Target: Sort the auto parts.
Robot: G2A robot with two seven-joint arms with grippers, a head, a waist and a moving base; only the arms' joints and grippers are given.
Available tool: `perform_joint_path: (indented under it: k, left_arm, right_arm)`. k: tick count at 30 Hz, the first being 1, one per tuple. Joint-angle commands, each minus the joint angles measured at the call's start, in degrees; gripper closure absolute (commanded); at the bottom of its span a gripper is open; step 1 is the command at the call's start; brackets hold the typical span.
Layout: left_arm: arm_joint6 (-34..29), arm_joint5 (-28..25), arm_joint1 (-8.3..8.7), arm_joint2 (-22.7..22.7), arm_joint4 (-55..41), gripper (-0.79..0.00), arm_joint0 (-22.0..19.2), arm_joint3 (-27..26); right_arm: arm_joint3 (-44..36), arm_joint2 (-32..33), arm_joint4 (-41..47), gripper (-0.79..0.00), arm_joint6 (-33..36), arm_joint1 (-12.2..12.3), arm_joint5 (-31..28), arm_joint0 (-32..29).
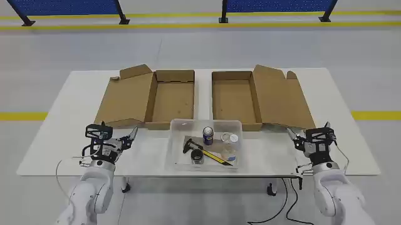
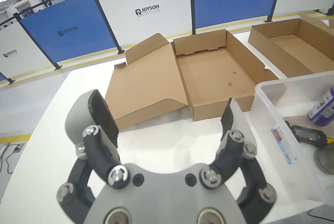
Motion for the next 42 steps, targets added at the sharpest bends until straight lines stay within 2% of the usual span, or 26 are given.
perform_joint_path:
  k: [1,20,27,33,42]
  left_arm:
    - [0.00,0.00,0.00,0.00,0.00,-0.785,0.00,0.00]
    - [0.00,0.00,0.00,0.00,0.00,-0.785,0.00,0.00]
    - [-2.35,-1.98,-0.17,0.85,-1.25,-0.785,-3.65,-1.79]
    - [-8.30,-6.57,-0.46,2.69,-8.88,-0.785,-6.97,-5.14]
    - [-22.47,-16.69,-0.39,7.92,-16.40,-0.785,-12.09,-8.37]
  right_arm:
    - [0.00,0.00,0.00,-0.784,0.00,0.00,0.00,0.00]
    - [0.00,0.00,0.00,-0.785,0.00,0.00,0.00,0.00]
    - [0.00,0.00,0.00,-0.785,0.00,0.00,0.00,0.00]
    - [0.00,0.00,0.00,-0.785,0.00,0.00,0.00,0.00]
    - [0.00,0.00,0.00,-0.785,0.00,0.00,0.00,0.00]
